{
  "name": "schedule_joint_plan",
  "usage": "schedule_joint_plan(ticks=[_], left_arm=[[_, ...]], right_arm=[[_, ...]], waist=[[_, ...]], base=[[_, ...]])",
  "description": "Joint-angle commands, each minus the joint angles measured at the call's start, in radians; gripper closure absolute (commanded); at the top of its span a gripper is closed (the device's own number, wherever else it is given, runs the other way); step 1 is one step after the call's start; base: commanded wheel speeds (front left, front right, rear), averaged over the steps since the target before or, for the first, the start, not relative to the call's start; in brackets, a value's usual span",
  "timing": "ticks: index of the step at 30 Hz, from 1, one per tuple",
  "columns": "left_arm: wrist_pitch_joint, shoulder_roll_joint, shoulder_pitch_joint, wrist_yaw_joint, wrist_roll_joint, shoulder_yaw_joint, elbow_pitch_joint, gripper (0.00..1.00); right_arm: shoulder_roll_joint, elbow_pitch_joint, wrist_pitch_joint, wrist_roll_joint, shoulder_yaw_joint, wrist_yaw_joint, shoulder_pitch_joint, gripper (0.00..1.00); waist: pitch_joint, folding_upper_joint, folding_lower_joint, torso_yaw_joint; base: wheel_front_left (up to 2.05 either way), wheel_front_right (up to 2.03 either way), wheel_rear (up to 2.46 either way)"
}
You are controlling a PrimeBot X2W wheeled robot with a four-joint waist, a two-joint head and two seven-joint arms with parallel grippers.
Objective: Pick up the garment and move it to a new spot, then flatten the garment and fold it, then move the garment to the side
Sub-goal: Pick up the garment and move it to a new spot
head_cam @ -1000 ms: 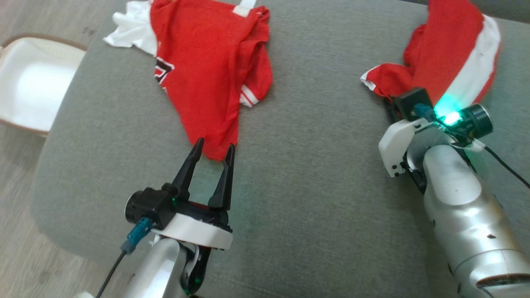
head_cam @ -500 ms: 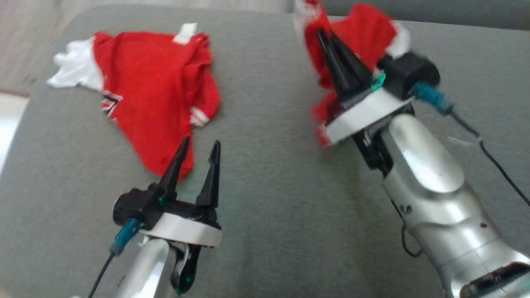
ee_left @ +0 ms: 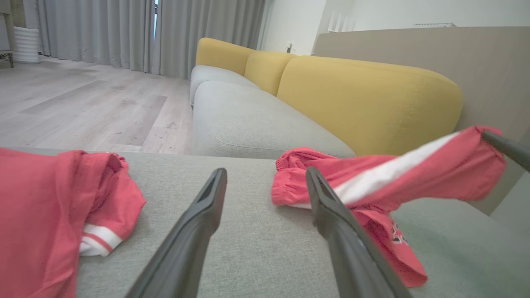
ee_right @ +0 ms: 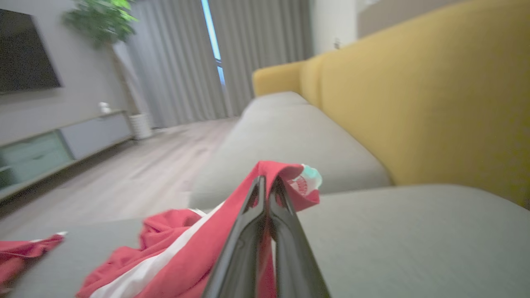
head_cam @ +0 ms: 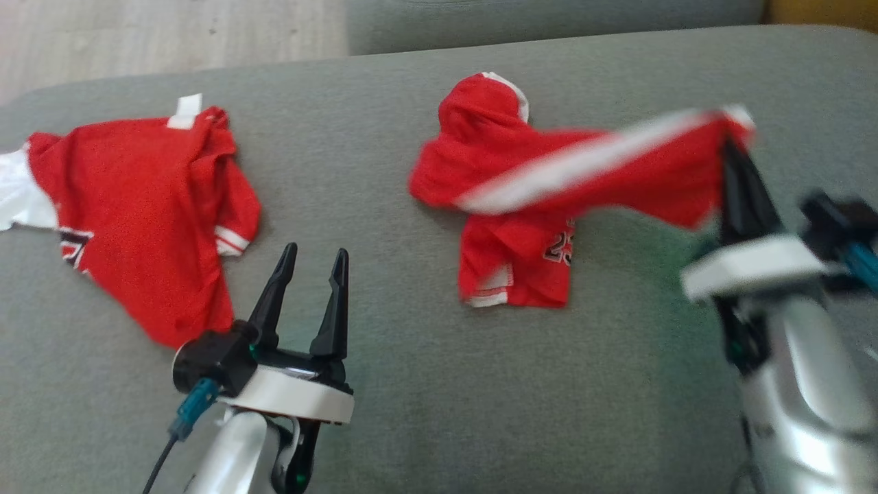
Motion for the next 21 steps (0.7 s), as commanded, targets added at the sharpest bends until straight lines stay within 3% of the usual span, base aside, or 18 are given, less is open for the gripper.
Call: schedule_joint_plan(ticks=[1,5,6,7,8,9,13,21], left_arm=[[-0.006,0.017,-0.019,-0.006,0.003,0.022,-0.029,0.0],[-0.006,0.024,-0.022,-0.006,0.004,0.018,-0.026,0.0],[-0.006,0.027,-0.025,-0.006,0.004,0.014,-0.024,0.0],[-0.006,0.028,-0.028,-0.006,0.004,0.011,-0.022,0.0],[-0.006,0.028,-0.028,-0.006,0.004,0.011,-0.022,0.0],[-0.006,0.03,-0.031,-0.006,0.003,0.007,-0.02,0.0],[-0.006,0.034,-0.037,-0.006,0.0,0.0,-0.015,0.0],[-0.006,0.03,-0.031,-0.006,-0.001,-0.008,-0.03,0.0]], right_arm=[[0.014,-0.041,0.014,-0.04,-0.044,-0.001,0.025,1.0],[0.016,-0.056,0.049,-0.124,-0.163,-0.001,0.115,1.0],[0.017,-0.056,0.06,-0.142,-0.19,-0.001,0.13,0.84],[0.018,-0.056,0.068,-0.166,-0.212,-0.001,0.143,0.09],[0.018,-0.056,0.068,-0.166,-0.212,-0.001,0.143,0.09],[0.019,-0.056,0.074,-0.185,-0.232,-0.001,0.151,0.0],[0.02,-0.061,0.055,-0.172,-0.234,-0.001,0.165,0.0],[0.02,-0.173,-0.032,-0.068,-0.025,-0.001,0.224,0.0]], waist=[[0.004,0.0,0.0001,-0.026],[0.016,0.0,0.0001,-0.048],[0.019,0.0,0.0001,-0.052],[0.022,0.0,0.0001,-0.055],[0.022,0.0,0.0001,-0.055],[0.023,0.0,0.0001,-0.057],[0.025,0.0,0.0001,-0.063],[0.009,0.0,0.0001,-0.05]], base=[[0.0,0.0,0.0],[0.0,0.0,0.0],[0.0,0.0,0.0],[0.0,0.0,0.0],[0.0,0.0,0.0],[0.0,0.0,0.0],[0.0,0.0,0.0],[0.0,0.0,0.0]])
